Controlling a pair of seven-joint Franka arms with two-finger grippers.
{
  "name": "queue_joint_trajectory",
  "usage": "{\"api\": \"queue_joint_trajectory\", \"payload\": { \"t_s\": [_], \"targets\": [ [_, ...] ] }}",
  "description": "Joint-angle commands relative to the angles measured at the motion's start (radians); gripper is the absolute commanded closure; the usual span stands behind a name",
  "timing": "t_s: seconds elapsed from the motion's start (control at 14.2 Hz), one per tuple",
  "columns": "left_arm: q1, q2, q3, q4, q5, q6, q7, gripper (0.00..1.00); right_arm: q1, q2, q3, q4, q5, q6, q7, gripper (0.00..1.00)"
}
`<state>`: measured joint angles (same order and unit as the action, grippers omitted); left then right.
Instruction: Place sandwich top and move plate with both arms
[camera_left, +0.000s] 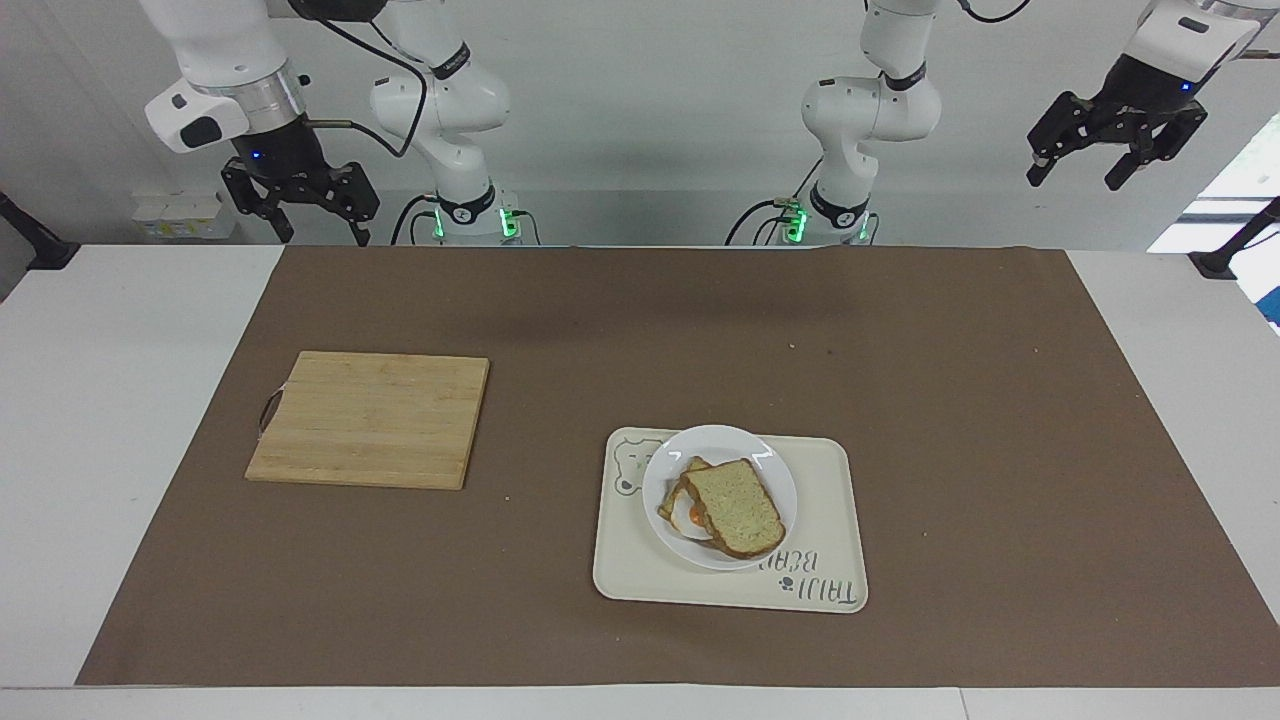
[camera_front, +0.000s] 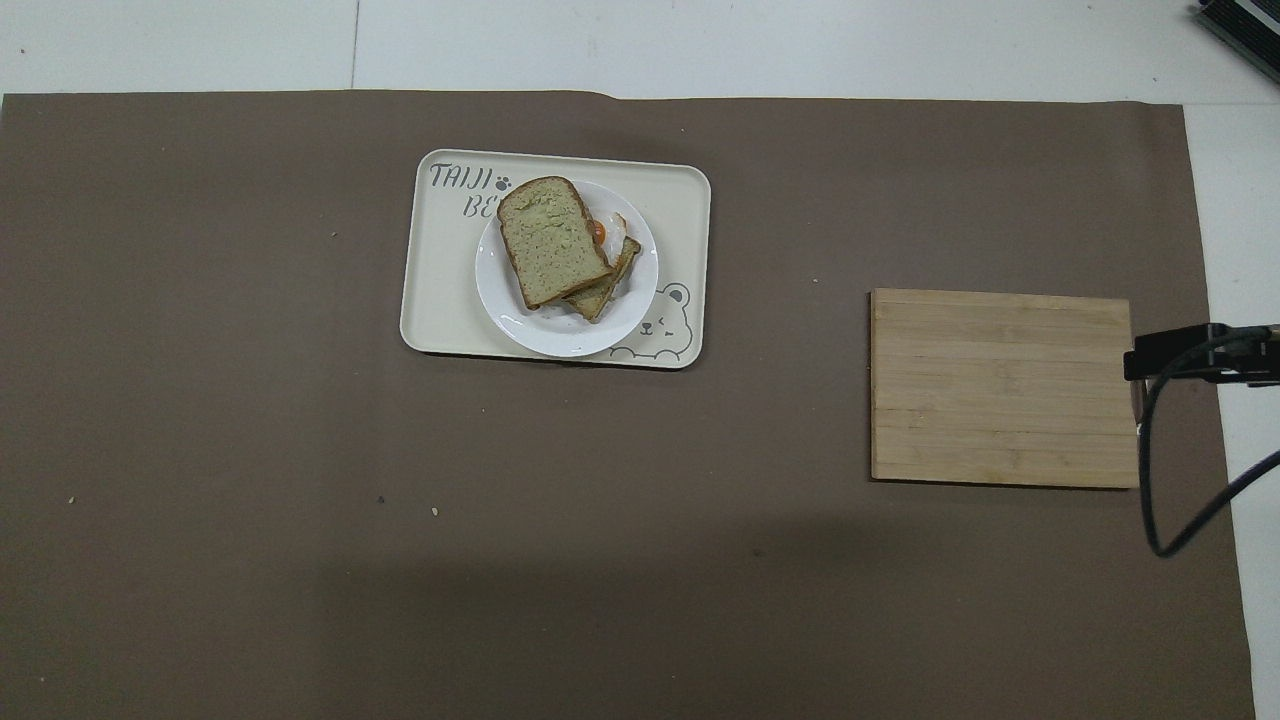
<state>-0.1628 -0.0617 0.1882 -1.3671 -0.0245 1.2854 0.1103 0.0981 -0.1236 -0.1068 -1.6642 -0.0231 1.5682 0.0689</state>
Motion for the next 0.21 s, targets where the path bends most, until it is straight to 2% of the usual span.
{"api": "queue_joint_trajectory", "payload": {
  "t_s": [0.0, 0.14],
  "targets": [
    [0.000, -0.004, 0.004, 0.008, -0.009, -0.015, -0.014, 0.00, -0.008, 0.002, 0.001, 0.012, 0.005, -0.014, -0.024, 0.00],
    [0.003, -0.004, 0.004, 0.008, -0.009, -0.015, -0.014, 0.00, -0.008, 0.002, 0.001, 0.012, 0.005, -0.013, -0.024, 0.00]
  ]
}}
